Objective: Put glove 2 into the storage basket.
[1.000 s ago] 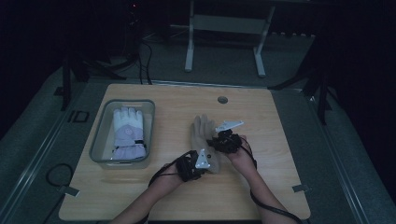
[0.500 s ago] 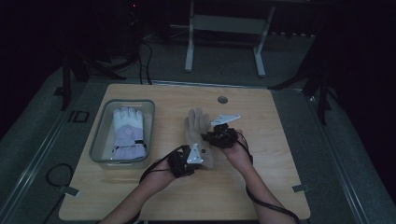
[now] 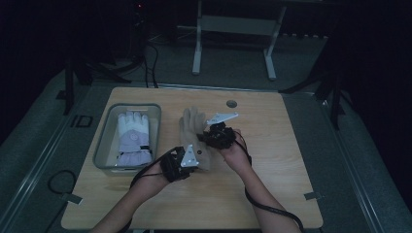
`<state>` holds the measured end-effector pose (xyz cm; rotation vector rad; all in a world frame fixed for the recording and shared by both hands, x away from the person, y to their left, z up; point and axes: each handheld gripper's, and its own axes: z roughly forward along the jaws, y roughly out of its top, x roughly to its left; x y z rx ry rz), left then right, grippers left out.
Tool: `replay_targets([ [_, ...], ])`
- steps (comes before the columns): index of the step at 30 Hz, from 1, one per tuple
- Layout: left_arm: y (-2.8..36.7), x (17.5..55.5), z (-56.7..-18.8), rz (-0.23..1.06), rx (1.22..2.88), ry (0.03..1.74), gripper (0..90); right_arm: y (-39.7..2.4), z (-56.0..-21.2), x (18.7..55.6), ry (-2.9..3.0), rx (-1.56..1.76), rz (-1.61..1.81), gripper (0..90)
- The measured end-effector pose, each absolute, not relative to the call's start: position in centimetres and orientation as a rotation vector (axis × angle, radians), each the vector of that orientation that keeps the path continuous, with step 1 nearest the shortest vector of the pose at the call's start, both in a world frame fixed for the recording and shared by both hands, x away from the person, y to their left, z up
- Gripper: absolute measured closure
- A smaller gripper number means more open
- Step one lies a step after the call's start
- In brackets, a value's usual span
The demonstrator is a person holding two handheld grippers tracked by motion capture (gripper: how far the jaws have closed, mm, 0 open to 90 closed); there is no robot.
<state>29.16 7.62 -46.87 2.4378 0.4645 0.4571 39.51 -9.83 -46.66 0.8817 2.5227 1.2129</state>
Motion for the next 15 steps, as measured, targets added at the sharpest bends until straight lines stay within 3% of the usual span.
replay_targets([
  [15, 12.6, 29.2, -45.0, 0.501, 2.447, 0.542, 82.0, -4.0, -44.6, 40.3, 2.535, 0.803, 1.262, 81.9],
])
